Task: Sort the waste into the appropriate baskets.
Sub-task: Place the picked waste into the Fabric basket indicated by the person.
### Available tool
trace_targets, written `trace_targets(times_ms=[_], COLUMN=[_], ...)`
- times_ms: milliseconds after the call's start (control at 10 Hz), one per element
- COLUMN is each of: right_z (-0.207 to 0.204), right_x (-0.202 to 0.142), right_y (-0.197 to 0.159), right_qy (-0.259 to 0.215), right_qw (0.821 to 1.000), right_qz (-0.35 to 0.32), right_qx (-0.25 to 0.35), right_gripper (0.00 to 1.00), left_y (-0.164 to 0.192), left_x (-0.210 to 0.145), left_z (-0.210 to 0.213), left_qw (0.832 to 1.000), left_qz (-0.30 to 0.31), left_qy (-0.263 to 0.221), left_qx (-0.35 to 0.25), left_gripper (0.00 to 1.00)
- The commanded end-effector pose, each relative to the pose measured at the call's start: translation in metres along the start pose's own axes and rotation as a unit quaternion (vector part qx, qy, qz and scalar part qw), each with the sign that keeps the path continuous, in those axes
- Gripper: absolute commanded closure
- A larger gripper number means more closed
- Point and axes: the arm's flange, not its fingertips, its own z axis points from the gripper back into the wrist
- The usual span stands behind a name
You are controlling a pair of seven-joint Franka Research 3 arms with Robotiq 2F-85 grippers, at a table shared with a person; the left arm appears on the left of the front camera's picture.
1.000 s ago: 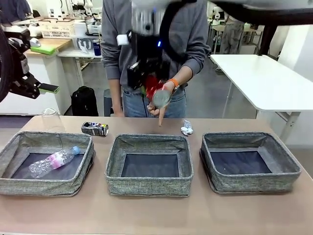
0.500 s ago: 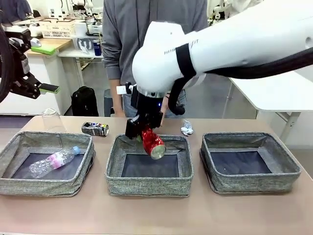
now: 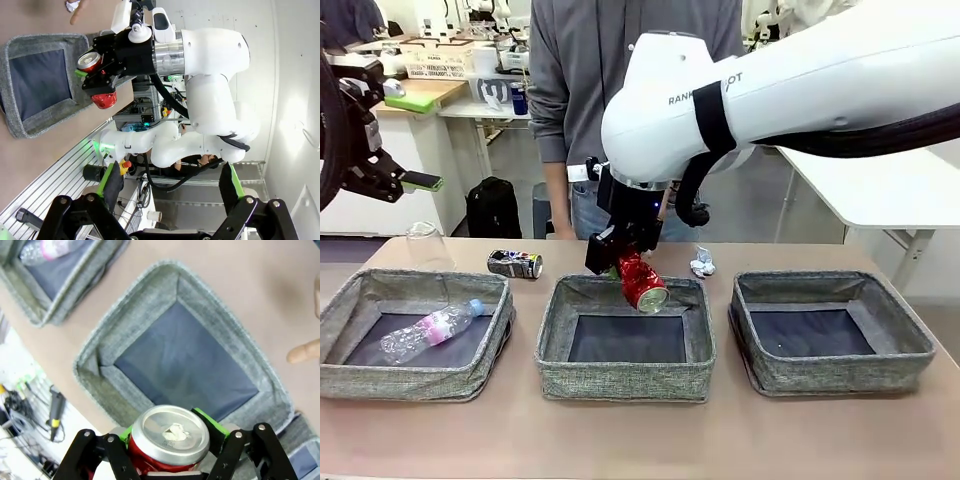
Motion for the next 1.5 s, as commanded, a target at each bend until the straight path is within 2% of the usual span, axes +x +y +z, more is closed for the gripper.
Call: trace_targets(times_ms=[0, 100, 200, 1100, 1200, 1300, 1400], right_z=[-0.001, 0.000, 0.000, 0.003, 0.006, 0.019, 0.051], right_x=[-0.008, -0.008, -0.007, -0.011, -0.013, -0.019, -0.037], right_y=[0.000, -0.001, -0.001, -0.006, -0.006, -0.009, -0.018], right_qy=[-0.003, -0.006, -0.006, -0.009, -0.017, -0.026, -0.041], right_qw=[1.000, 1.000, 1.000, 1.000, 1.000, 0.998, 0.987], right_qz=[0.010, 0.008, 0.005, -0.001, 0.003, -0.006, -0.028], right_qx=[-0.013, -0.018, -0.021, -0.014, 0.007, 0.059, 0.155], right_gripper=[0.07, 0.07, 0.00, 0.00, 0.00, 0.00, 0.00], left_y=[-0.005, -0.005, -0.005, -0.005, -0.005, -0.005, -0.005], left_x=[-0.001, -0.001, -0.001, -0.001, -0.001, -0.001, -0.001], left_z=[0.001, 0.001, 0.001, 0.001, 0.001, 0.001, 0.001], left_qw=[1.000, 1.000, 1.000, 1.000, 1.000, 1.000, 1.000], left_qz=[0.005, 0.005, 0.005, 0.005, 0.005, 0.005, 0.005], left_qy=[0.001, 0.001, 0.001, 0.001, 0.001, 0.001, 0.001], left_qx=[0.000, 0.000, 0.000, 0.000, 0.000, 0.000, 0.000], left_gripper=[0.00, 0.00, 0.00, 0.00, 0.00, 0.00, 0.00])
